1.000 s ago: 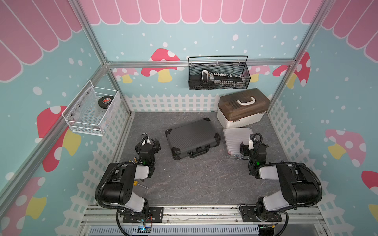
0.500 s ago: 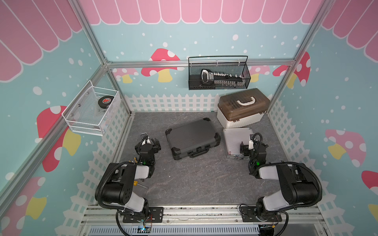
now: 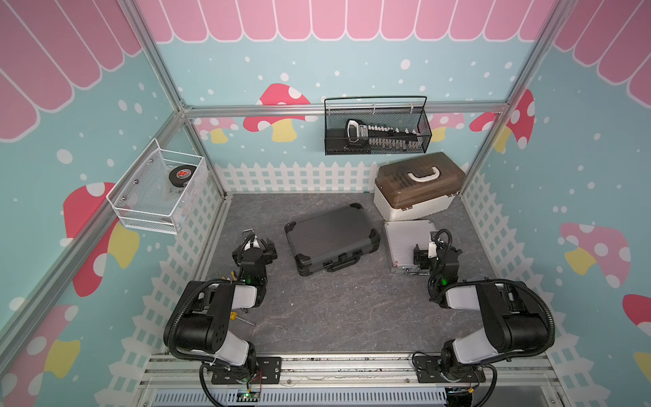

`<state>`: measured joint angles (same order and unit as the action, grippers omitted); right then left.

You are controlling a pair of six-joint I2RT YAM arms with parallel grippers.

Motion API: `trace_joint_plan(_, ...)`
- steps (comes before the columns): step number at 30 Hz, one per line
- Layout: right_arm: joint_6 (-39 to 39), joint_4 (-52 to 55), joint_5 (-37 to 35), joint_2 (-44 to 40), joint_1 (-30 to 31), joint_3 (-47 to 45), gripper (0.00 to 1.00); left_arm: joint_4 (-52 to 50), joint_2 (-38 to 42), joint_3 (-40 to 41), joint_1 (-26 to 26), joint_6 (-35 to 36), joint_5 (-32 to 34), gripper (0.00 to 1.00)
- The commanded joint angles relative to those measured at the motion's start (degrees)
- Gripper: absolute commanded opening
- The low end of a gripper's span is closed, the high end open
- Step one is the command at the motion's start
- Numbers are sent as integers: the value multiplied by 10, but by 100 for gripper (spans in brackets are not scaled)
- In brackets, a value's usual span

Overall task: Close the poker set cases
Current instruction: Reset both arms

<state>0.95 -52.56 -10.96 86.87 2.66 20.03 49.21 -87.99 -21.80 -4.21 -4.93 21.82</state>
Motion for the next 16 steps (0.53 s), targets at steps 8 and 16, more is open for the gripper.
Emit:
trace_joint_plan(8, 2, -8, -4, 5, -2, 2, 99, 22, 0, -3, 3, 5, -3, 99)
trace_joint_plan(16, -2, -7, 6, 4, -3, 2, 99, 22, -1, -3, 3, 5, -4, 99)
